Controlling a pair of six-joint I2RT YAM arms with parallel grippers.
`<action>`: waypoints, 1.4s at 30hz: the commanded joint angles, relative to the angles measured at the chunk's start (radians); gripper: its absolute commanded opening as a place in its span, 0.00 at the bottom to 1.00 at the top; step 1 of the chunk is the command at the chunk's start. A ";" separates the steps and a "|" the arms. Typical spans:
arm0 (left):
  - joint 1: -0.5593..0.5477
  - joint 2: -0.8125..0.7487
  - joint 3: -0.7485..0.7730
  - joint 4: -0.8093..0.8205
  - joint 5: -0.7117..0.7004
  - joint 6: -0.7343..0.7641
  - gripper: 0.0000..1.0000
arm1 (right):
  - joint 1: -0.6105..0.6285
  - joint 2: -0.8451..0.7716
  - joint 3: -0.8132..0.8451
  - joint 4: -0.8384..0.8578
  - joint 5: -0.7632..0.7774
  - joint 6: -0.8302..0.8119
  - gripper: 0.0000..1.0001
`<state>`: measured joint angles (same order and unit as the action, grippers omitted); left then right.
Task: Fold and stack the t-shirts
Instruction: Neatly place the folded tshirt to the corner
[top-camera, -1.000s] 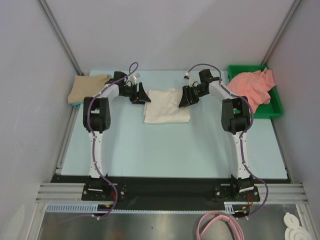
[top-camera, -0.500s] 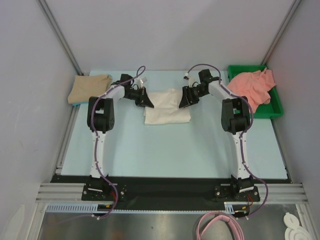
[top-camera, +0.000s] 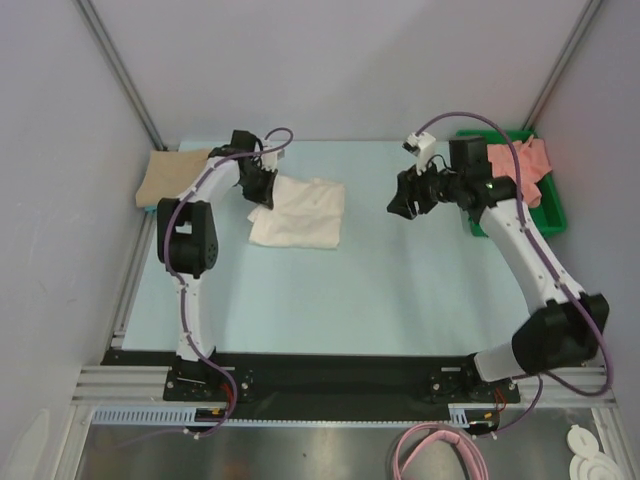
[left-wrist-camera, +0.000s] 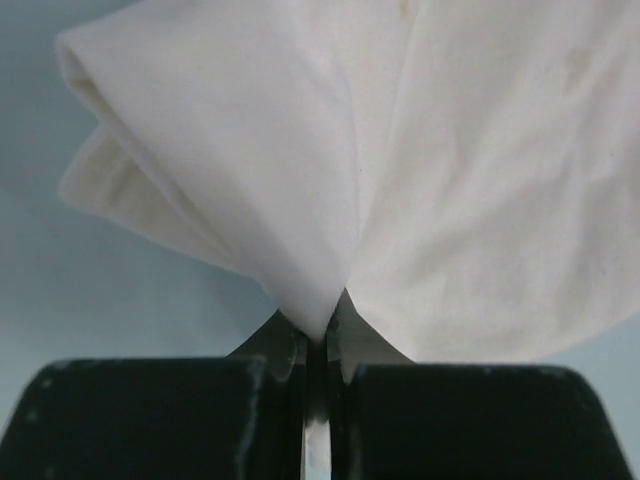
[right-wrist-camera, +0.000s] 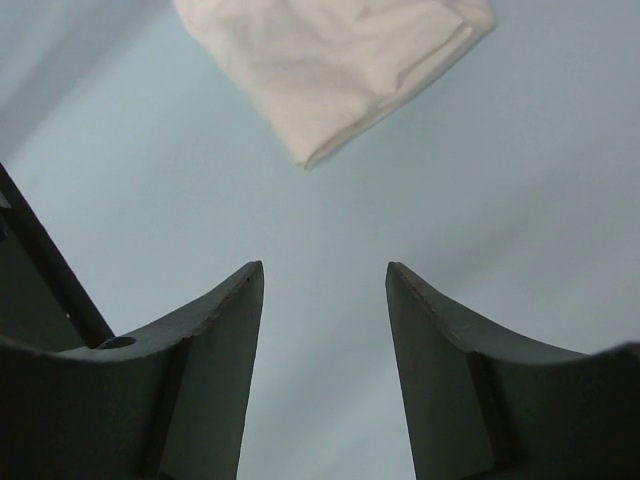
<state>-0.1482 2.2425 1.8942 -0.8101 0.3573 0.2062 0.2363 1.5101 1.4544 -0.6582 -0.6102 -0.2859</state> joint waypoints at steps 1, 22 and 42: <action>0.041 -0.090 0.005 0.006 -0.286 0.101 0.00 | 0.006 -0.098 -0.164 0.077 0.023 0.001 0.58; 0.056 -0.211 0.195 0.146 -0.652 0.167 0.00 | -0.072 -0.206 -0.287 0.172 -0.045 -0.002 0.61; 0.052 -0.317 0.100 0.413 -0.902 0.323 0.00 | -0.078 -0.192 -0.298 0.175 -0.034 -0.012 0.61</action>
<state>-0.0910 2.0102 1.9827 -0.5098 -0.4583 0.4736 0.1612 1.3235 1.1595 -0.5163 -0.6399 -0.2893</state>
